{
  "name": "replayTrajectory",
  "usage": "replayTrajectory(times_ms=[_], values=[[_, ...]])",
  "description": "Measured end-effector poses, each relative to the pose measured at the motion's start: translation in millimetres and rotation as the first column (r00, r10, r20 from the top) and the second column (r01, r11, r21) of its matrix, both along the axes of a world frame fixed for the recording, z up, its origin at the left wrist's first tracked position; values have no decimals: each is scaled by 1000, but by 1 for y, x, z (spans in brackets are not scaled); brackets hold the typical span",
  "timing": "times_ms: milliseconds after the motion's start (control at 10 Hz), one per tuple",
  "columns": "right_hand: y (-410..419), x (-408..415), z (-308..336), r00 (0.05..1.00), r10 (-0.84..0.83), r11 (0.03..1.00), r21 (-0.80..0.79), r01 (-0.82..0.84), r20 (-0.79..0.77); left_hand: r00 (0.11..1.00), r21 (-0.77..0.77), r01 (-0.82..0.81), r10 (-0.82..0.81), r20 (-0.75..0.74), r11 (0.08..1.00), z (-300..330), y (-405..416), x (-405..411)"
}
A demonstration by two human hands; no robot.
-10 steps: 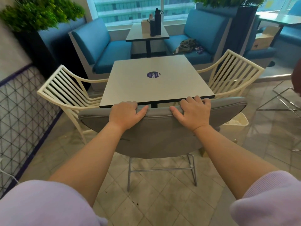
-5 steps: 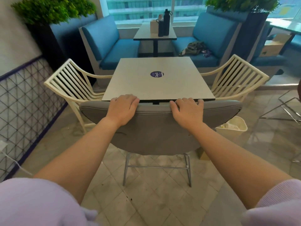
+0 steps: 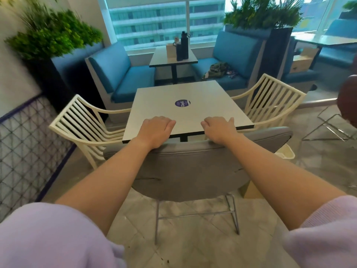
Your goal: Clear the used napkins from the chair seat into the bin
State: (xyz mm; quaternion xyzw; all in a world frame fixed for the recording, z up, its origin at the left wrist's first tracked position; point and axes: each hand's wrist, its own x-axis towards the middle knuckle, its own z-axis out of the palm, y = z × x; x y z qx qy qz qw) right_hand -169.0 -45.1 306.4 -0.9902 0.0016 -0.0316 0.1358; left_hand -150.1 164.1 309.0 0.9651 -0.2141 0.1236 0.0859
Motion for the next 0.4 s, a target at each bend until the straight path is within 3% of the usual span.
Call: replayTrajectory(times_ms=[400], values=[[19, 20, 39, 998, 49, 995, -83, -53, -46, 995, -12, -93, 93, -22, 996, 32, 6, 26]])
